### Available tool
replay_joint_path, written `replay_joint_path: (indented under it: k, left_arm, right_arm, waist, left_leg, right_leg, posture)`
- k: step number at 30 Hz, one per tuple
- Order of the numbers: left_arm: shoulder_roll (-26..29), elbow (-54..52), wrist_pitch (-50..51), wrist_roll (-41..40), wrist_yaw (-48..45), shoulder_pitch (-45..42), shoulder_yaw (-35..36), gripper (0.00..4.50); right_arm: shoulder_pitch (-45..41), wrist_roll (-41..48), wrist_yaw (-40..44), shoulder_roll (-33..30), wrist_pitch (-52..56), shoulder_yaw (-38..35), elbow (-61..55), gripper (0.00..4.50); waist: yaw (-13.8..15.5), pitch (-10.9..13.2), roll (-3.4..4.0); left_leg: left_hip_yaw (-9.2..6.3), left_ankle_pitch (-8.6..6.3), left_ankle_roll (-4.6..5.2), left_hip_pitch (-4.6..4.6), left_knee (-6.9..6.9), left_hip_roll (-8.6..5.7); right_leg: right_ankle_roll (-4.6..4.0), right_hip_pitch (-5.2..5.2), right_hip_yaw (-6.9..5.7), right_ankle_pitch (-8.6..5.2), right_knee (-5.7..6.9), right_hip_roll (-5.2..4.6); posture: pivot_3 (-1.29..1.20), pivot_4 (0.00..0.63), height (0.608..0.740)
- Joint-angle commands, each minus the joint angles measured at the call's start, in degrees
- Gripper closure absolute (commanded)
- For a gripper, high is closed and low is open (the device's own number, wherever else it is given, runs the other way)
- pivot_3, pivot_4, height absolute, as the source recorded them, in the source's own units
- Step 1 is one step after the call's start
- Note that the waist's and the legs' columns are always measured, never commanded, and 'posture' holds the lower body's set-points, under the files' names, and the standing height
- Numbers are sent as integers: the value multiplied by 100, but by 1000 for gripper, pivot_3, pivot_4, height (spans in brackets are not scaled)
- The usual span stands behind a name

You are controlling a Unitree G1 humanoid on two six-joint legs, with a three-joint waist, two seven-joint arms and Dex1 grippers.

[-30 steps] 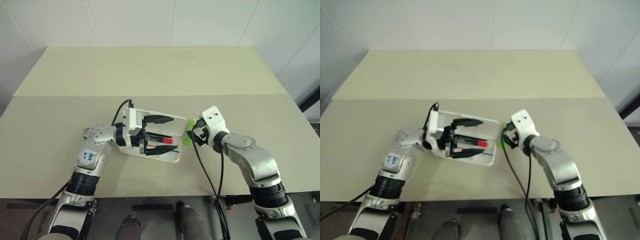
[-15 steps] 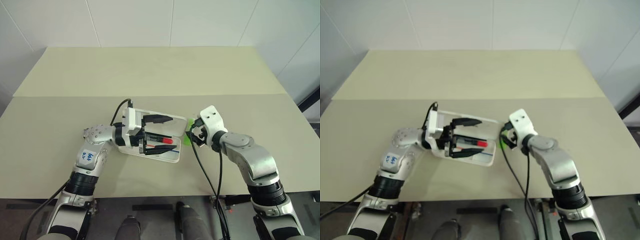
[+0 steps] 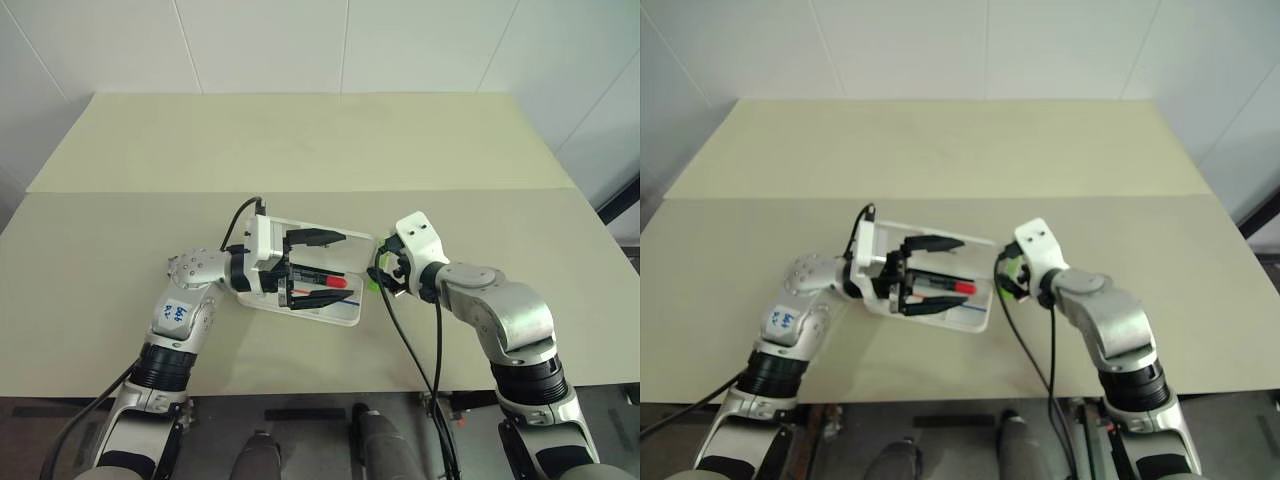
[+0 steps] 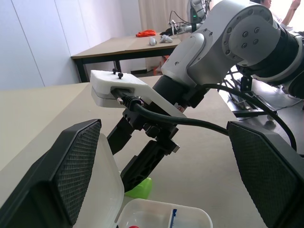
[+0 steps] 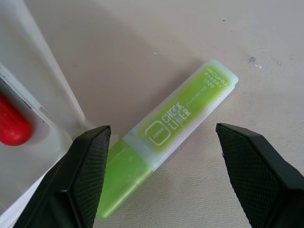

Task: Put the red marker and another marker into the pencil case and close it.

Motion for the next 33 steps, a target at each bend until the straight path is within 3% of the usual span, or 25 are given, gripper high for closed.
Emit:
replay_joint_path:
  k: [1, 16, 19, 25, 33]
  left_arm:
    - [-18, -218, -93, -2, 55, -17, 26, 0]
    - [-51, -181, -128, 17, 119, -54, 18, 0]
    - [-60, -159, -149, 19, 129, -64, 24, 0]
    - [-72, -152, -172, 21, 139, -61, 26, 0]
    - [-93, -110, -200, 33, 133, -81, 26, 0]
  right_arm:
    - [4, -127, -196, -24, 341, 113, 241, 754]
    - [-448, -86, -475, 425, 1145, -220, 730, 754]
    - [-470, -113, -534, 481, 1253, -271, 803, 1359]
    - [-473, -78, -527, 499, 1416, -265, 744, 3304]
    - [-395, -141, -477, 41, 1163, -201, 718, 3410]
  waist:
    - [1, 0, 0]
    - [1, -2, 0]
    - [6, -2, 0]
    - [18, -2, 0]
    - [48, -3, 0]
  left_leg:
    - [0, 0, 0, 0, 1, 0]
    - [-1, 0, 0, 2, 3, 0]
    - [-1, 0, 0, 3, 2, 0]
    - [-3, 0, 0, 1, 7, -1]
    - [-4, 0, 0, -1, 4, -2]
  right_leg:
    - [0, 0, 0, 0, 0, 0]
    - [-1, 5, 0, 0, 3, 0]
    - [0, 5, 0, 0, 3, 0]
    - [0, 5, 0, 0, 0, -3]
    - [0, 5, -1, 1, -4, -4]
  posture:
    - [0, 150, 740]
    - [0, 150, 740]
    - [0, 150, 740]
    - [0, 150, 740]
    - [0, 150, 740]
